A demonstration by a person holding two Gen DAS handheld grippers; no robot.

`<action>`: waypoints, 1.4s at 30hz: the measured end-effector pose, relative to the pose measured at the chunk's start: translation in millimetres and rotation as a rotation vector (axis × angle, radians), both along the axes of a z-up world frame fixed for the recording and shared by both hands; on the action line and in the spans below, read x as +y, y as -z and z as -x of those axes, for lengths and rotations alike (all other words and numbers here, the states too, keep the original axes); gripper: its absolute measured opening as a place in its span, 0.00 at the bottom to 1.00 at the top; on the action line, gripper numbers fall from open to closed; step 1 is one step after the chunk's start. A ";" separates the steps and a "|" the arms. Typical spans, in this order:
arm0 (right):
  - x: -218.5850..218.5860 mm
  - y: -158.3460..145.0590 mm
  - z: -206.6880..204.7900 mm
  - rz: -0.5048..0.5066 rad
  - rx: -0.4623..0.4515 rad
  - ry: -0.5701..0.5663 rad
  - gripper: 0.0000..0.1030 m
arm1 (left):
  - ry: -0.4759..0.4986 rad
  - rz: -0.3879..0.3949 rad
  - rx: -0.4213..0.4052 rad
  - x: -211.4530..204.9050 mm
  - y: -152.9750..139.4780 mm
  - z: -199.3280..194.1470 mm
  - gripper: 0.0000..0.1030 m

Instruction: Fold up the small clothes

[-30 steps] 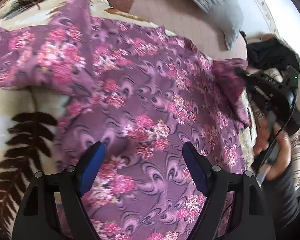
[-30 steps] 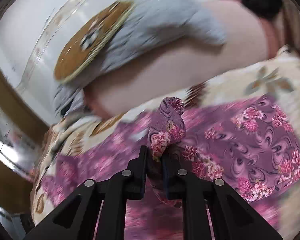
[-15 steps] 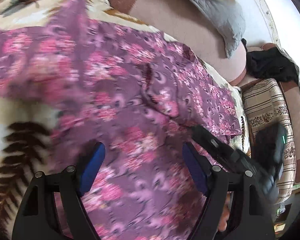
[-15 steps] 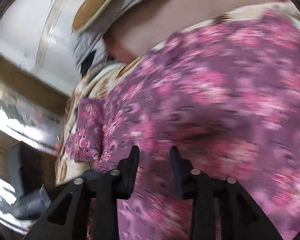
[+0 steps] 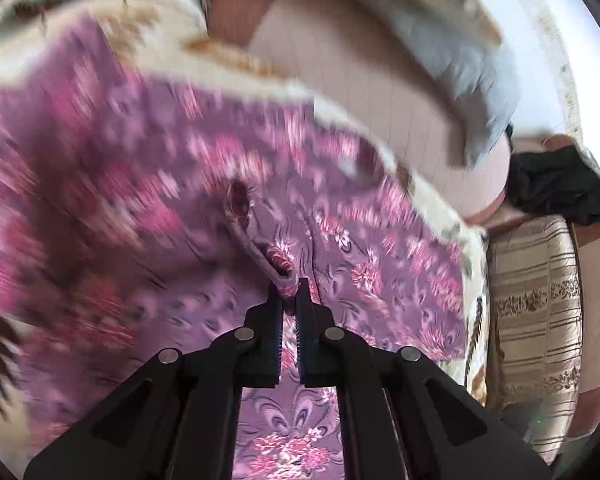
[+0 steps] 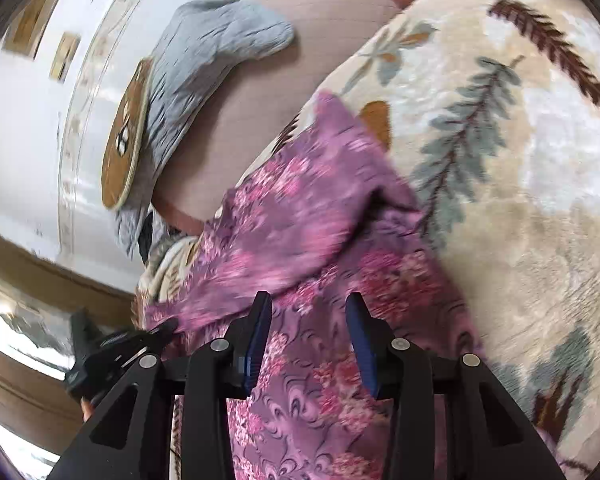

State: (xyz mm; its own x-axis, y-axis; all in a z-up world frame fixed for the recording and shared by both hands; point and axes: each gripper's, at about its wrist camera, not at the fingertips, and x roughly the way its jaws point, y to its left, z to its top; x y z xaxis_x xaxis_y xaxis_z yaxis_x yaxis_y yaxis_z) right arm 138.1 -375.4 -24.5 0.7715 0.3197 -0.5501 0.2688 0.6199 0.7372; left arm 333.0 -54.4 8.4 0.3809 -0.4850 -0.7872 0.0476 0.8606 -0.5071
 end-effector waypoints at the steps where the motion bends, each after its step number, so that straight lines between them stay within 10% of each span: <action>1: -2.7 3.4 -1.8 -0.014 0.002 0.010 0.40 | -0.017 -0.010 -0.030 8.5 -8.8 2.2 0.03; 9: -11.4 32.2 -41.3 -0.193 0.019 0.080 0.46 | -0.079 -0.073 -0.020 48.5 -6.2 1.0 0.03; 12: -27.8 31.7 -44.8 -0.214 -0.004 0.162 0.04 | -0.080 -0.067 0.015 52.5 6.0 0.9 0.03; 17: -37.6 37.5 -51.6 -0.062 0.133 0.171 0.04 | -0.046 -0.161 0.108 42.2 47.2 -0.3 0.09; 26: 17.1 -9.1 -40.3 0.049 -0.035 0.054 0.18 | -0.089 0.075 0.052 77.0 20.2 33.9 0.18; 32: 84.1 18.6 -103.6 0.207 0.112 -0.136 0.22 | -0.076 -0.106 0.123 41.3 55.3 -5.1 0.21; 37: 113.3 -4.5 -102.1 0.267 0.011 -0.110 0.25 | -0.021 -0.033 0.048 62.0 17.7 9.2 0.22; 42: 191.7 -10.6 -135.7 0.297 -0.049 -0.299 0.26 | -0.155 -0.036 -0.074 152.0 -30.4 14.9 0.50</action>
State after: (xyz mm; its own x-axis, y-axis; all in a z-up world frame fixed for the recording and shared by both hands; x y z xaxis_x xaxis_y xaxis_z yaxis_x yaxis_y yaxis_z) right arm 273.8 -183.8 -13.9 0.6962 0.3670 -0.6169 0.0134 0.8526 0.5224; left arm 318.1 97.6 38.8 0.5068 -0.3875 -0.7700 -0.0509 0.8782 -0.4755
